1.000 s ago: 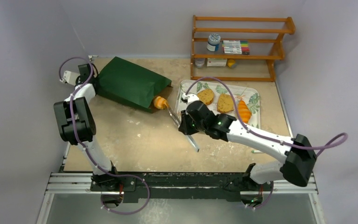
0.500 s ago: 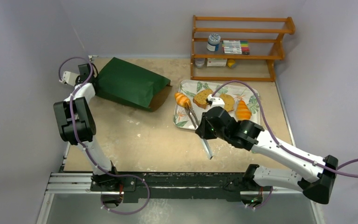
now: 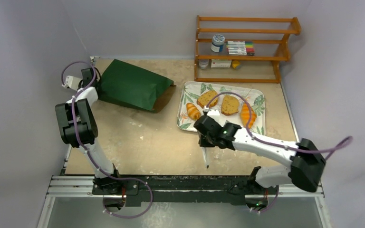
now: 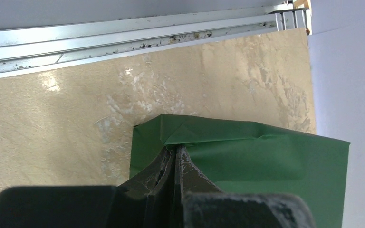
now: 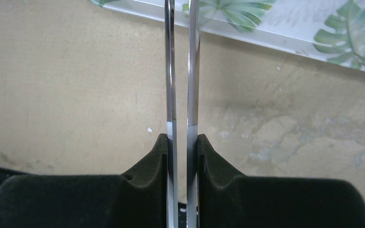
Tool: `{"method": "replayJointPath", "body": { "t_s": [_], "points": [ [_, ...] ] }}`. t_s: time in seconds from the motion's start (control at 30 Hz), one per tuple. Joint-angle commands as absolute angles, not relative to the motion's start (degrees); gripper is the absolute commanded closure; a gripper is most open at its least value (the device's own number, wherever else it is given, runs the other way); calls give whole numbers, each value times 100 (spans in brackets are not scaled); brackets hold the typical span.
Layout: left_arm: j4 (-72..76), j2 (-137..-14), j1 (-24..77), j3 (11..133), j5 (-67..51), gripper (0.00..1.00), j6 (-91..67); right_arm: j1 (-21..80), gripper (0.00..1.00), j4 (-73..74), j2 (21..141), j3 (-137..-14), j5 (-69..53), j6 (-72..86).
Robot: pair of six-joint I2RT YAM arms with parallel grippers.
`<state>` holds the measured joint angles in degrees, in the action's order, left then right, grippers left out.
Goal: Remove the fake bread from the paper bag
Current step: Place the fake bread in the container.
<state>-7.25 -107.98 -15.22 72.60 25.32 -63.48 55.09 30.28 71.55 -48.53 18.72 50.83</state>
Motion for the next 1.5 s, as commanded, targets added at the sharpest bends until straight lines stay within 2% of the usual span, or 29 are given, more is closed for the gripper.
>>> {"method": "replayJointPath", "body": {
  "t_s": [0.0,0.4,0.47,0.67,0.83,1.47],
  "points": [
    [-509,-10431,-1486,7089,2478,100,-6330,5360,100,2118,7897,-5230,2111,5064],
    [-384,-10174,-1492,6733,2404,100,-6410,4520,99,1522,8819,-5956,1873,4570],
    [-363,-10141,-1488,6679,2392,100,-6447,4518,93,1570,8899,-6038,1885,4558],
    [-360,-10057,-1487,6632,2382,100,-6466,4509,64,1579,8842,-5909,1804,4596],
    [-378,-9991,-1493,6619,2386,100,-6460,4509,54,1611,8657,-5716,1729,4611],
    [-433,-9898,-1558,6689,2290,100,-6161,4712,54,1861,7234,-4974,1651,4447]
  ]
}}
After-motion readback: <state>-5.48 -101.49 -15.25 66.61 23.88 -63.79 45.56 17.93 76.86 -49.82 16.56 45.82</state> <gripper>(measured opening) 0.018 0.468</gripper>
